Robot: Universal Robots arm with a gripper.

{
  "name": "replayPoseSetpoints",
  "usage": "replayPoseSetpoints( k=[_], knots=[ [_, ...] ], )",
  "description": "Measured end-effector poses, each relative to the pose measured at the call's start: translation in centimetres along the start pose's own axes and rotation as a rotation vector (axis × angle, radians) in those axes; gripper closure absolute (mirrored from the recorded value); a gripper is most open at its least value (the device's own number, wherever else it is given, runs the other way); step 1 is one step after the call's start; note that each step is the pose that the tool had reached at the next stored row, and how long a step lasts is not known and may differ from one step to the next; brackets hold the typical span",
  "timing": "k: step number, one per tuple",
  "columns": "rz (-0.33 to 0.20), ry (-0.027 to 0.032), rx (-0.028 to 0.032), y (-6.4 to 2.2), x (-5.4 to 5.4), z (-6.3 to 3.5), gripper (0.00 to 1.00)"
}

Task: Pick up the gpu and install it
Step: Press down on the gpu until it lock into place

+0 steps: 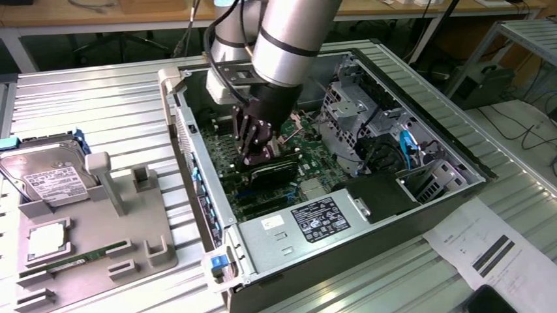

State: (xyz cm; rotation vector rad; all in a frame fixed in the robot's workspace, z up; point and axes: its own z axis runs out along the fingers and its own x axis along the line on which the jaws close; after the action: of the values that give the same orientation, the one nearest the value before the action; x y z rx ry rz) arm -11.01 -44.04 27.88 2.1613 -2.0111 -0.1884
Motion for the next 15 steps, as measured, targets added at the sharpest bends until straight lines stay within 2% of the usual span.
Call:
replayPoseSetpoints(
  k=[1,2,3,4,6,11,13,15],
  knots=[
    [0.001,0.0015,0.0129,0.03,0.0,0.01,0.89],
    [0.003,0.0057,0.0442,0.06,-0.1,0.01,0.89],
    [0.004,0.0084,0.0594,0.09,-0.1,0.02,0.89],
    [0.004,0.0106,0.0686,0.14,-0.2,-0.01,0.89],
    [0.005,0.0118,0.0815,0.34,-0.2,0.00,0.89],
    [0.006,0.0132,0.1021,1.42,-0.3,0.23,0.89],
    [0.007,0.0153,0.1189,1.67,-0.3,0.31,0.89],
    [0.008,0.0176,0.1297,1.76,-0.3,0.44,0.89]
  ],
)
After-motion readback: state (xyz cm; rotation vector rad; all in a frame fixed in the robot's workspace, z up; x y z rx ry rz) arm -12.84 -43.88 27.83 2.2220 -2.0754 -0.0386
